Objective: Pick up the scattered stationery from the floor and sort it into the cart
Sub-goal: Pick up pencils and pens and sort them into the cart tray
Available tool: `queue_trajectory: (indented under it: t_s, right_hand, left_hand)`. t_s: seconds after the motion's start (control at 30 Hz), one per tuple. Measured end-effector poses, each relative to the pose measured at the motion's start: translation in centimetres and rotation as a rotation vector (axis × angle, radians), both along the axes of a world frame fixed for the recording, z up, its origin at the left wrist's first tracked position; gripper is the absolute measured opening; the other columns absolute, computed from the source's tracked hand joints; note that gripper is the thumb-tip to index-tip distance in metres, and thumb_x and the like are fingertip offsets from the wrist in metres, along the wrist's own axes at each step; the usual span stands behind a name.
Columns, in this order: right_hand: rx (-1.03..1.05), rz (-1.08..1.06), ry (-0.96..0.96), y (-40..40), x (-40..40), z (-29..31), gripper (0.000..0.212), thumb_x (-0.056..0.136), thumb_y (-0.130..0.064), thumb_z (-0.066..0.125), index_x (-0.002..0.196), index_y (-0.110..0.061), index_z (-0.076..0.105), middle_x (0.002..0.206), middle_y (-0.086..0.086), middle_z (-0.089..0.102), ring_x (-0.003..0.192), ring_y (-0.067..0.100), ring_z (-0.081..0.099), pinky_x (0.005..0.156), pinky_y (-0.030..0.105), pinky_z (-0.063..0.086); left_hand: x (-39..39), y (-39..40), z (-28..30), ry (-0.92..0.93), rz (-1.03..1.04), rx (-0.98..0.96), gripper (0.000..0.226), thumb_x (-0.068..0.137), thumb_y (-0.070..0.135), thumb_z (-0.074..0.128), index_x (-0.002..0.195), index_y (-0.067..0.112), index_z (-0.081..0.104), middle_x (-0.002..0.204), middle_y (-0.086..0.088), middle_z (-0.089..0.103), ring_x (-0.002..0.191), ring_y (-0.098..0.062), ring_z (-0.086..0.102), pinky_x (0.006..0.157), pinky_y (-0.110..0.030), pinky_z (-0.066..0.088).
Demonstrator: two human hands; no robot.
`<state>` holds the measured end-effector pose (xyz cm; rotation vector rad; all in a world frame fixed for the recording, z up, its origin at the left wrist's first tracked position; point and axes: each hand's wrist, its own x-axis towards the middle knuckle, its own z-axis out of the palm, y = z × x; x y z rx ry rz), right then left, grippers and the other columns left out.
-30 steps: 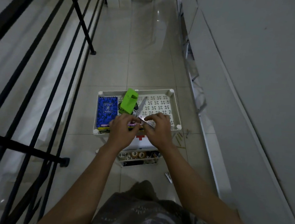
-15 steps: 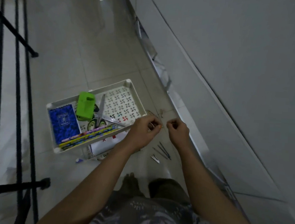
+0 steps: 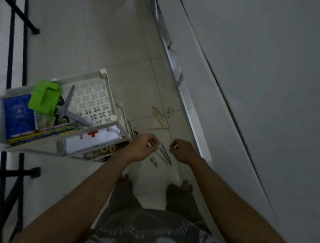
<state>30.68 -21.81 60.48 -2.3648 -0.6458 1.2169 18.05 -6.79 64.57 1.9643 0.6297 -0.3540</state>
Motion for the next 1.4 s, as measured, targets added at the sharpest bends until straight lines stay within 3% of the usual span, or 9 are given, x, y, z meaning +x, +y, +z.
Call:
queue_trajectory:
  t_s: [0.2, 0.33, 0.57, 0.73, 0.93, 1.1, 1.3, 1.4]
  right_hand:
    - [-0.07, 0.121, 0.048, -1.0, 3.7, -7.1, 0.028, 0.094, -0.029, 0.056, 0.113, -0.008, 0.058, 0.118, 0.017, 0.06, 0.104, 0.029, 0.058, 0.09, 0.037, 0.051]
    - [-0.054, 0.125, 0.042, 0.5, 4.8, -14.9, 0.028, 0.093, -0.03, 0.058, 0.11, -0.009, 0.059, 0.115, 0.015, 0.061, 0.103, 0.028, 0.059, 0.089, 0.036, 0.051]
    - [-0.045, 0.041, 0.045, 3.3, 5.3, -33.6, 0.027, 0.093, -0.027, 0.058, 0.111, -0.006, 0.061, 0.113, 0.013, 0.062, 0.105, 0.026, 0.057, 0.087, 0.033, 0.048]
    - [-0.024, 0.013, 0.033, 5.4, 4.4, -47.8, 0.027, 0.093, -0.024, 0.057, 0.113, -0.006, 0.06, 0.117, 0.013, 0.061, 0.105, 0.026, 0.058, 0.082, 0.028, 0.045]
    - [-0.066, -0.001, -0.158, 5.5, 2.8, -61.3, 0.05, 0.089, -0.039, 0.057, 0.13, -0.013, 0.042, 0.13, 0.016, 0.041, 0.117, 0.034, 0.044, 0.093, 0.039, 0.043]
    - [-0.112, -0.065, -0.289, 4.8, 2.3, -65.1, 0.067, 0.084, -0.044, 0.059, 0.139, -0.015, 0.033, 0.135, 0.013, 0.039, 0.122, 0.032, 0.039, 0.095, 0.042, 0.04]
    - [-0.235, -0.02, -0.262, 3.5, 2.2, -65.7, 0.068, 0.084, -0.038, 0.06, 0.139, -0.013, 0.03, 0.136, 0.015, 0.038, 0.12, 0.034, 0.04, 0.093, 0.044, 0.044]
    - [-0.211, 0.025, -0.256, 3.1, 2.4, -65.9, 0.063, 0.085, -0.032, 0.062, 0.137, -0.012, 0.031, 0.131, 0.016, 0.043, 0.113, 0.034, 0.048, 0.085, 0.041, 0.047]
  left_hand:
    - [1.8, -1.8, -6.7, 0.102, -0.063, -0.033, 0.014, 0.095, 0.021, 0.056, 0.106, 0.016, 0.062, 0.099, -0.001, 0.058, 0.091, -0.019, 0.061, 0.074, -0.021, 0.048]
    - [2.4, -1.3, -14.8, 0.116, -0.119, 0.034, 0.019, 0.096, 0.021, 0.054, 0.111, 0.012, 0.062, 0.101, 0.0, 0.056, 0.09, -0.011, 0.054, 0.066, -0.006, 0.037]
    - [3.4, 0.2, -34.7, 0.206, -0.19, 0.07, 0.025, 0.096, 0.023, 0.053, 0.118, 0.013, 0.06, 0.116, -0.004, 0.06, 0.104, -0.02, 0.058, 0.089, -0.03, 0.047]
    - [4.5, 0.5, -49.9, 0.302, -0.149, 0.08, 0.029, 0.095, 0.028, 0.055, 0.121, 0.016, 0.056, 0.121, -0.006, 0.059, 0.105, -0.02, 0.058, 0.088, -0.031, 0.048]
    - [6.1, -0.4, -64.7, 0.447, -0.028, 0.225, 0.06, 0.089, 0.046, 0.056, 0.137, 0.018, 0.033, 0.135, -0.011, 0.043, 0.117, -0.029, 0.05, 0.099, -0.047, 0.042]
    - [7.0, -2.5, -69.5, 0.526, 0.255, 0.225, 0.086, 0.086, 0.056, 0.055, 0.146, 0.01, 0.013, 0.145, -0.014, 0.027, 0.126, -0.033, 0.041, 0.102, -0.044, 0.038]
    - [6.7, -3.6, -69.9, 0.55, 0.312, 0.28, 0.057, 0.093, 0.028, 0.048, 0.141, 0.011, 0.023, 0.139, -0.014, 0.039, 0.121, -0.033, 0.045, 0.101, -0.045, 0.035]
    - [6.8, -3.1, -70.5, 0.518, 0.32, 0.3, 0.045, 0.096, 0.028, 0.04, 0.136, 0.012, 0.03, 0.136, -0.014, 0.045, 0.118, -0.033, 0.049, 0.102, -0.048, 0.034]
